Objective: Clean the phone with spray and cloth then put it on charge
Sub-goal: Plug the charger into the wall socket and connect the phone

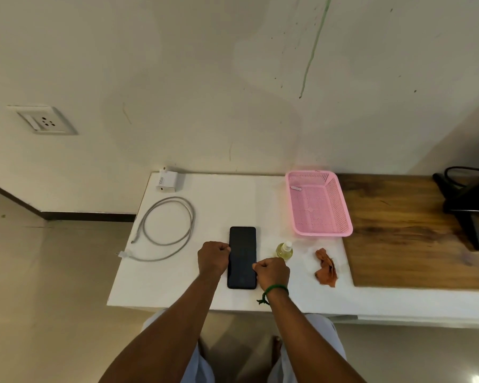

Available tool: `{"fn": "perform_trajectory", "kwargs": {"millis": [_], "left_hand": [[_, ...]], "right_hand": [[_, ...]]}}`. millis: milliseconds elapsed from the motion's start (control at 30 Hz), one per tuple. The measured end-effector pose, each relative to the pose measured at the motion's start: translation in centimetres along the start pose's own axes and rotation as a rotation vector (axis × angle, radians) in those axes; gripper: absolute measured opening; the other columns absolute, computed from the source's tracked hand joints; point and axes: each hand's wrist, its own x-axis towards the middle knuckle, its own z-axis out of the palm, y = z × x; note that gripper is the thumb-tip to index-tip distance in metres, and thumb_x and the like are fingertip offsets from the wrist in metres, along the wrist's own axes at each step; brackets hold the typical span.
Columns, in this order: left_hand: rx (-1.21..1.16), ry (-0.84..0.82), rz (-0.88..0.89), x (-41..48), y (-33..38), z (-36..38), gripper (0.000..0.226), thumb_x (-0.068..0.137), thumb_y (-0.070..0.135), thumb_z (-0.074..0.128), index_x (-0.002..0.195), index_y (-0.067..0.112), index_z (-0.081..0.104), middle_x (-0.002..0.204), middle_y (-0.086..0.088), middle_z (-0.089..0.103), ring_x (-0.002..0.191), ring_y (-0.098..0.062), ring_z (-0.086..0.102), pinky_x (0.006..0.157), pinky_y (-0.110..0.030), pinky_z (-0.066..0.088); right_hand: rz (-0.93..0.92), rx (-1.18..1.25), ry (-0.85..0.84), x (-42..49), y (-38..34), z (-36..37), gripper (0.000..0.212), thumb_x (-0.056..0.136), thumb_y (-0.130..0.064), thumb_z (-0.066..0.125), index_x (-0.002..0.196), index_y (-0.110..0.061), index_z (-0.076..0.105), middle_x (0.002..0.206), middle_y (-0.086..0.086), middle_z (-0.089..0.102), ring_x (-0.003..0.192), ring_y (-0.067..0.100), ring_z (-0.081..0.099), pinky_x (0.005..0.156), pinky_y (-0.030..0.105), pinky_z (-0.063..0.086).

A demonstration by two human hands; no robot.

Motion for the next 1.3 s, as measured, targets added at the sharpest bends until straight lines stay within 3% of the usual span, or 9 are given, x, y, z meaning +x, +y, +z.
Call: {"fn": "perform_trajectory", "kwargs": {"millis": [100,367,533,967,1167,1233,1300], "left_hand": [[0.015,-0.01,0.006,0.2,-0.2,0.0,0.022,0.092,0.018,0.058,0.105,0.013,0.075,0.108,-0.004,0.072,0.104,-0.023,0.063,0.08,-0.019,0.04],[-0.003,-0.017,-0.004,0.5,-0.4,0.1,0.021,0.091,0.02,0.06,0.105,0.015,0.075,0.108,-0.003,0.073,0.102,-0.021,0.065,0.091,-0.027,0.049],[0.005,-0.009,0.015,0.5,-0.6,0.2,0.021,0.091,0.019,0.059,0.105,0.015,0.075,0.107,-0.003,0.073,0.101,-0.021,0.065,0.091,-0.028,0.05],[0.019,0.027,0.027,0.4,-0.6,0.4,0.023,0.093,0.019,0.056,0.107,0.015,0.074,0.11,-0.003,0.072,0.106,-0.022,0.063,0.084,-0.018,0.04],[-0.006,-0.025,0.005,-0.2,-0.4,-0.7,0.021,0.087,0.015,0.057,0.079,0.013,0.076,0.084,-0.005,0.073,0.081,-0.017,0.063,0.073,-0.024,0.047],[-0.015,-0.021,0.004,-0.2,-0.3,-1.6,0.021,0.087,0.018,0.057,0.075,0.013,0.074,0.081,-0.005,0.072,0.08,-0.018,0.064,0.072,-0.024,0.047],[-0.037,0.025,0.004,0.1,-0.2,-3.3,0.021,0.086,0.022,0.058,0.072,0.014,0.071,0.075,-0.004,0.068,0.077,-0.018,0.062,0.072,-0.026,0.048]], "right_hand": [[0.006,-0.009,0.003,0.1,0.1,0.1,0.016,0.078,-0.019,0.07,0.074,-0.004,0.074,0.077,0.011,0.073,0.075,0.023,0.066,0.062,0.018,0.037],[0.008,-0.017,0.02,0.2,0.0,0.2,0.017,0.079,-0.021,0.07,0.077,-0.005,0.075,0.078,0.009,0.073,0.075,0.021,0.065,0.063,0.018,0.037],[0.014,-0.023,0.036,0.1,0.0,0.2,0.018,0.079,-0.022,0.071,0.075,-0.005,0.074,0.077,0.01,0.073,0.065,0.015,0.057,0.062,0.018,0.037],[-0.005,-0.067,0.057,0.0,-0.2,0.3,0.022,0.082,-0.022,0.068,0.077,-0.001,0.073,0.077,0.011,0.072,0.063,0.014,0.055,0.055,0.015,0.035],[-0.083,-0.118,0.069,-0.8,-0.1,0.0,0.023,0.083,-0.019,0.066,0.065,-0.006,0.072,0.064,0.007,0.067,0.061,0.016,0.056,0.057,0.018,0.038],[-0.155,-0.152,0.101,-1.5,-0.2,0.1,0.031,0.084,-0.017,0.065,0.053,-0.014,0.061,0.054,0.001,0.057,0.056,0.014,0.053,0.053,0.019,0.037],[-0.242,-0.201,0.119,-2.7,-1.1,0.0,0.03,0.085,-0.017,0.063,0.055,-0.017,0.058,0.056,0.0,0.057,0.055,0.013,0.051,0.053,0.019,0.034]]}}
